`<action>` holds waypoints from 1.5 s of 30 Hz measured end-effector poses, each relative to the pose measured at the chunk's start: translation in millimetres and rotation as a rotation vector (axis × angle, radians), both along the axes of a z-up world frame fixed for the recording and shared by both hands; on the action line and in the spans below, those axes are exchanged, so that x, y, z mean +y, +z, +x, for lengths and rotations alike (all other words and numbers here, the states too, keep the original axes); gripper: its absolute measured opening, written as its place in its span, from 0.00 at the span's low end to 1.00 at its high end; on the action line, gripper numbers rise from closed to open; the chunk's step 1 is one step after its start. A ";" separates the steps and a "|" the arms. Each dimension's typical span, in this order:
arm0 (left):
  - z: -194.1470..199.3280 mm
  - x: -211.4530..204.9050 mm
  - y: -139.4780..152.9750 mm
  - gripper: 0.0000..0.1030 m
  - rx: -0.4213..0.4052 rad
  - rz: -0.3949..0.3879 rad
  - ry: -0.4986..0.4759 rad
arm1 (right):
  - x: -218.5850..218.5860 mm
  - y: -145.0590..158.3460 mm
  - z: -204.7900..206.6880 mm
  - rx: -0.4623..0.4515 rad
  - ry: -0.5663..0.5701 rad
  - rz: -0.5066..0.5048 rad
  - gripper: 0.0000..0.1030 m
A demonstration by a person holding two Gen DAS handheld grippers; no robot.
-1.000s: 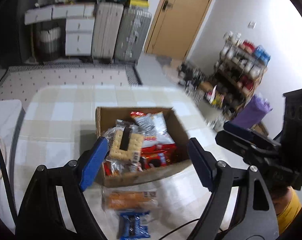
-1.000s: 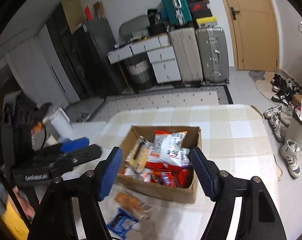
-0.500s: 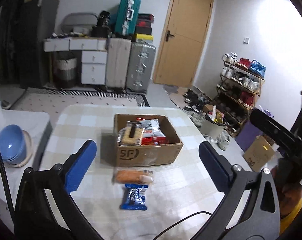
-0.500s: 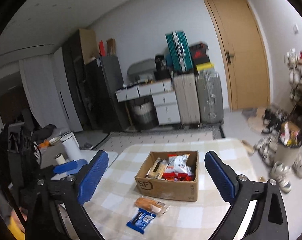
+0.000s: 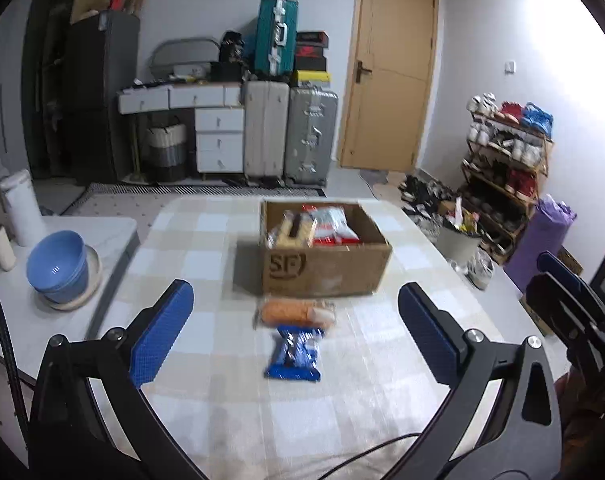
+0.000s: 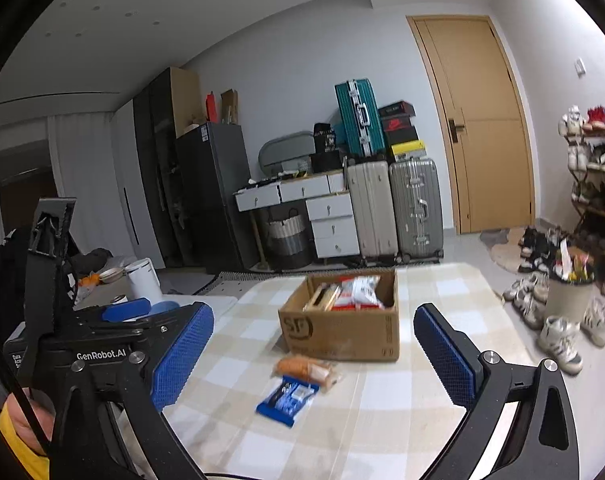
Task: Organize snacks
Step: 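Move both tools back toward the blue cookie pack and bread pack, then grasp the blue cookie pack with the left tool while the right tool grasps the bread pack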
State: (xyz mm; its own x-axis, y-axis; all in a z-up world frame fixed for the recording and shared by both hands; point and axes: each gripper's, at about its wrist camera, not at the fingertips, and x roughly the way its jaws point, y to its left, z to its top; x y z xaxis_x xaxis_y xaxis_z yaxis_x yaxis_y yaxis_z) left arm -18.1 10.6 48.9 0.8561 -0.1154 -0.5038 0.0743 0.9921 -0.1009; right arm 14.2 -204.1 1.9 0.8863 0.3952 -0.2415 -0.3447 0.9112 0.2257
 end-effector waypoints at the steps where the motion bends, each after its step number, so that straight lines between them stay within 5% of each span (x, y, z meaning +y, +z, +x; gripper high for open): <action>1: 0.6 -0.3 -6.0 0.99 0.011 -0.004 0.000 | 0.6 -4.3 0.7 0.013 0.000 -0.006 0.99; 21: 51.4 -0.2 -59.0 0.99 0.145 -0.020 0.030 | -5.0 -30.1 18.4 0.082 0.005 0.030 0.99; 32: 84.2 0.6 -125.8 0.99 0.244 0.001 0.029 | -9.7 -57.1 37.4 0.153 -0.002 0.057 0.99; 45: 185.4 -16.5 -221.6 0.96 0.405 0.032 -0.006 | -18.0 -108.9 75.9 0.300 0.000 0.080 0.99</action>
